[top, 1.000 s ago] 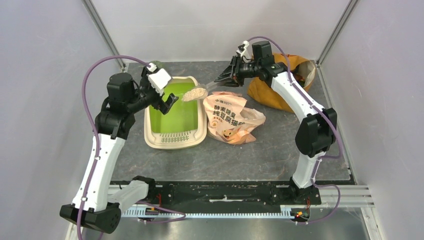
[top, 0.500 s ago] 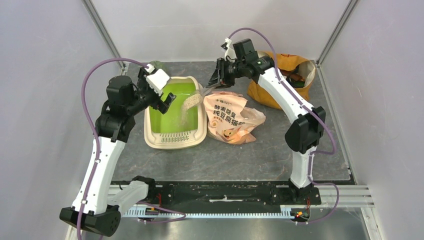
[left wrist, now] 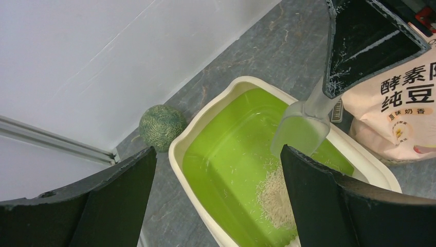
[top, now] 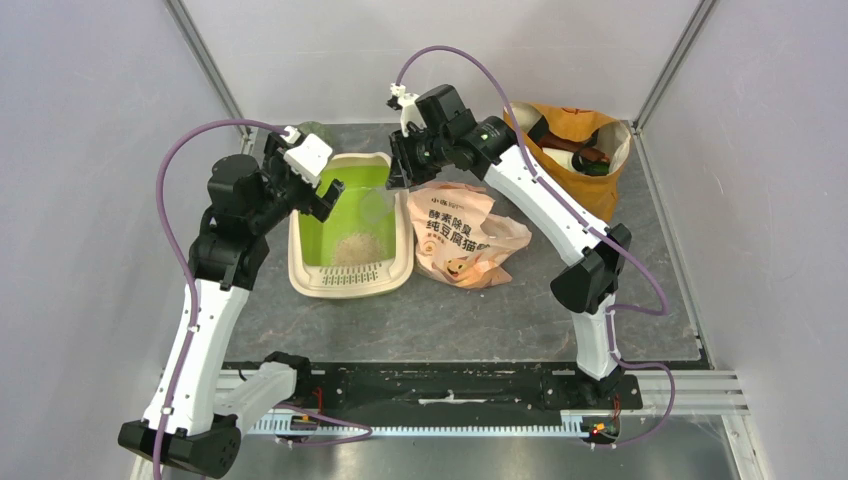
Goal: Fill the litter box with clean litter
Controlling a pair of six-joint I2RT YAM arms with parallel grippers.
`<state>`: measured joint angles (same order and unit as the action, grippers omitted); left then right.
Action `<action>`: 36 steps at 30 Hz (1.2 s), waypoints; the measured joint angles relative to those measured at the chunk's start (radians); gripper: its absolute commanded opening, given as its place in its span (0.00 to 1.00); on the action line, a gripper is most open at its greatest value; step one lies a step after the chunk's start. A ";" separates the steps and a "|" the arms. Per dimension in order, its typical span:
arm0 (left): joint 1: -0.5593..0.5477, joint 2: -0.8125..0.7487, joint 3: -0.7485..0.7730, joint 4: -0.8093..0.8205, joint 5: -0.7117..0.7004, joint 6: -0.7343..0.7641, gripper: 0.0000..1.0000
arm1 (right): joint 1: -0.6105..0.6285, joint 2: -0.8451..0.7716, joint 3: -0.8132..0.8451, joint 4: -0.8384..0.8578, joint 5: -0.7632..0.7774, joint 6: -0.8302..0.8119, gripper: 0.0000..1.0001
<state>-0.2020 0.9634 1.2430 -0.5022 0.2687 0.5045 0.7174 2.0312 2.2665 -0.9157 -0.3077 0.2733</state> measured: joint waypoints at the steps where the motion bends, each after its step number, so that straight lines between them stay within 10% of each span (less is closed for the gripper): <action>1: 0.000 -0.002 -0.002 0.002 -0.006 0.000 0.97 | 0.003 0.000 0.002 0.000 0.003 -0.005 0.00; 11: 0.000 -0.003 -0.003 0.004 -0.031 -0.018 0.98 | -0.035 -0.038 -0.049 0.075 -0.089 0.053 0.00; 23: 0.000 0.052 0.027 -0.001 0.055 -0.073 0.97 | -0.532 -0.428 -0.393 0.491 -0.515 0.559 0.00; 36: -0.126 0.423 0.344 -0.261 0.420 0.153 0.96 | -1.071 -0.801 -0.645 -0.088 -0.666 0.185 0.00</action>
<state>-0.3279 1.3865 1.5867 -0.7628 0.6891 0.6579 -0.3538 1.2304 1.6218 -1.0039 -0.9733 0.4587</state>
